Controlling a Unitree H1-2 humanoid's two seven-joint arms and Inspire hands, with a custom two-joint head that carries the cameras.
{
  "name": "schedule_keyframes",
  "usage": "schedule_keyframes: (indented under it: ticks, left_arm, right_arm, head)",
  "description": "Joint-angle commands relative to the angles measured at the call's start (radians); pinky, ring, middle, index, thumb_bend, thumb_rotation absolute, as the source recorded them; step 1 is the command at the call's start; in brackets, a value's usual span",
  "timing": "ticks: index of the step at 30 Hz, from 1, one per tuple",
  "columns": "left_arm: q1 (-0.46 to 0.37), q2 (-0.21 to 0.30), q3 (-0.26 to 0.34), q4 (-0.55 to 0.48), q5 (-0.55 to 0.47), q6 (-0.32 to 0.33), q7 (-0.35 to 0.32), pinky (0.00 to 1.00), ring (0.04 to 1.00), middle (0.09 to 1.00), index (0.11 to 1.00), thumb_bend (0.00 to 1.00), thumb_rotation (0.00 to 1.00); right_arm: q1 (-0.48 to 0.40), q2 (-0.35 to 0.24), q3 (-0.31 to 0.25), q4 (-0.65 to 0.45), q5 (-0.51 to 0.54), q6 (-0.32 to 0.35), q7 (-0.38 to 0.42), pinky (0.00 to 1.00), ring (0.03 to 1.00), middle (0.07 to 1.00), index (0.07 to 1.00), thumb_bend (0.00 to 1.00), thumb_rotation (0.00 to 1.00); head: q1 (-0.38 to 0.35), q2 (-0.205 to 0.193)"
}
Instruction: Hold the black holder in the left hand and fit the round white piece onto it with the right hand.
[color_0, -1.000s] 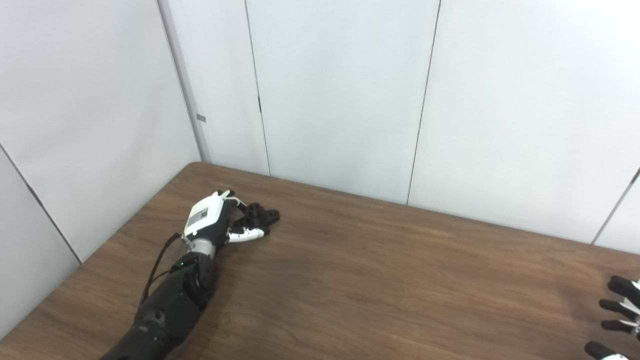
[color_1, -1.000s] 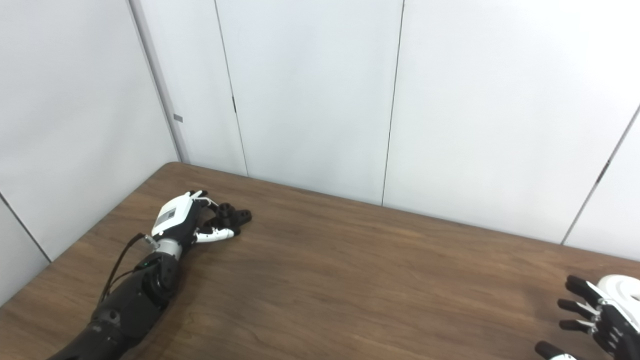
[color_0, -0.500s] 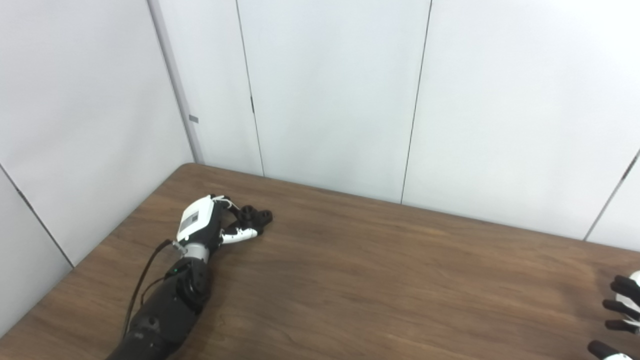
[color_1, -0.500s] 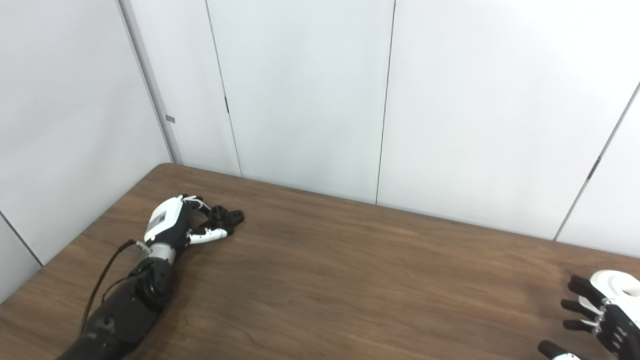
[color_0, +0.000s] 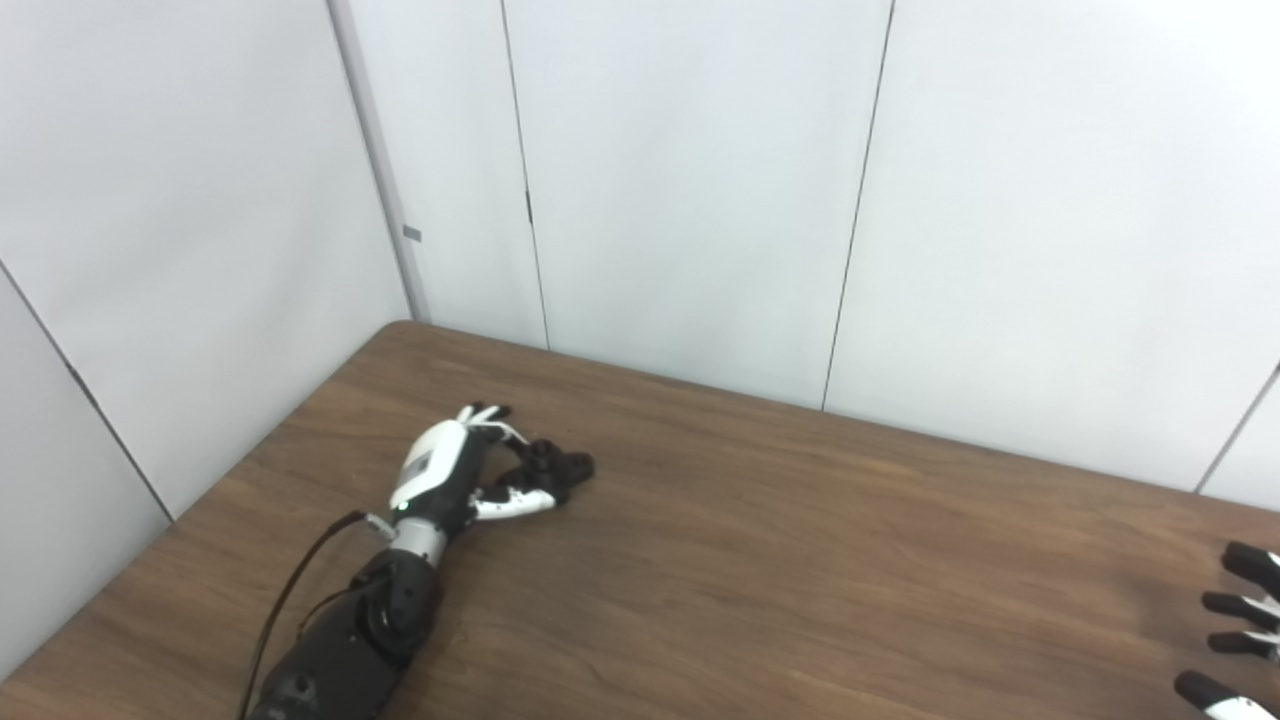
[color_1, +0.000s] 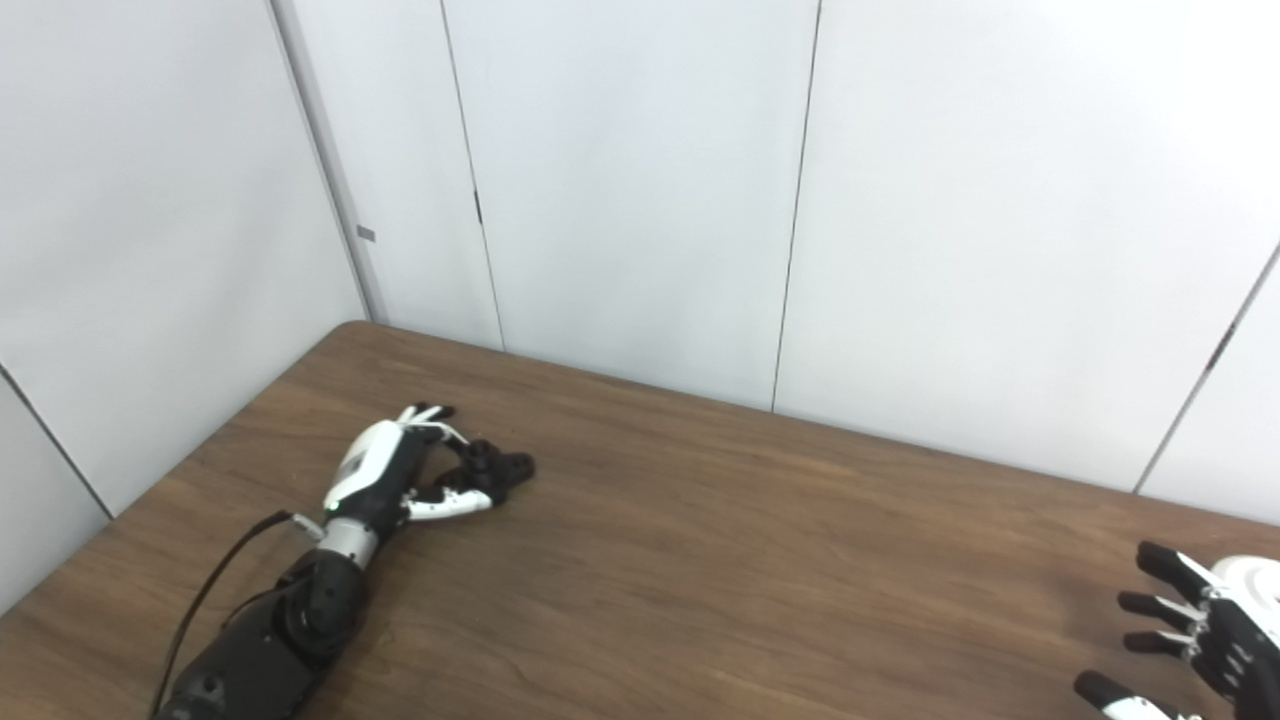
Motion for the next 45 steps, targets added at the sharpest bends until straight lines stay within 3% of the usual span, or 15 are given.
schedule_keyframes:
  ticks: [1, 10, 18, 23, 26, 36, 41, 45]
  left_arm:
    - [0.016, -0.061, -0.089, -0.002, 0.028, -0.033, -0.125, 1.00, 1.000, 0.933, 0.482, 0.53, 0.06]
    - [-0.035, -0.119, -0.224, 0.006, 0.059, -0.127, -0.166, 1.00, 1.000, 0.932, 0.481, 0.53, 0.06]
    - [-0.099, -0.245, -0.322, 0.079, 0.124, -0.174, -0.163, 1.00, 1.000, 0.928, 0.480, 0.53, 0.07]
    - [-0.125, -0.301, -0.357, 0.149, 0.149, -0.232, -0.155, 1.00, 1.000, 0.935, 0.480, 0.52, 0.07]
    - [-0.130, -0.331, -0.369, 0.187, 0.145, -0.258, -0.169, 1.00, 1.000, 0.934, 0.480, 0.52, 0.07]
    - [-0.119, -0.352, -0.398, 0.241, 0.163, -0.320, -0.200, 1.00, 1.000, 0.936, 0.479, 0.52, 0.07]
    - [-0.115, -0.330, -0.420, 0.232, 0.183, -0.313, -0.227, 1.00, 1.000, 0.946, 0.480, 0.52, 0.07]
    - [-0.108, -0.305, -0.419, 0.208, 0.180, -0.310, -0.242, 1.00, 1.000, 0.947, 0.480, 0.52, 0.07]
  right_arm:
    - [-0.036, 0.003, -0.004, -0.043, -0.002, -0.004, -0.018, 0.61, 0.741, 0.845, 0.818, 0.79, 0.35]
    - [-0.042, 0.022, 0.000, -0.066, -0.040, 0.005, -0.037, 0.60, 0.733, 0.842, 0.825, 0.79, 0.34]
    - [-0.043, 0.036, -0.003, -0.100, -0.044, 0.023, -0.047, 0.63, 0.749, 0.852, 0.833, 0.77, 0.27]
    - [-0.045, 0.042, -0.004, -0.122, -0.043, 0.035, -0.043, 0.66, 0.778, 0.873, 0.841, 0.74, 0.20]
    - [-0.039, 0.039, -0.004, -0.130, -0.057, 0.033, -0.044, 0.68, 0.783, 0.875, 0.852, 0.73, 0.20]
    - [-0.037, 0.056, 0.008, -0.172, -0.108, 0.050, -0.050, 0.66, 0.759, 0.857, 0.842, 0.74, 0.23]
    - [-0.043, 0.065, 0.018, -0.162, -0.123, 0.013, -0.057, 0.63, 0.759, 0.865, 0.846, 0.76, 0.28]
    - [-0.048, 0.068, 0.016, -0.176, -0.130, 0.032, -0.057, 0.64, 0.759, 0.866, 0.845, 0.77, 0.31]
  head:
    - [-0.011, 0.001]
    - [-0.075, 0.010]
    - [-0.134, 0.016]
    - [-0.175, 0.029]
    - [-0.198, 0.037]
    - [-0.295, 0.065]
    - [-0.353, 0.068]
    - [-0.394, 0.071]
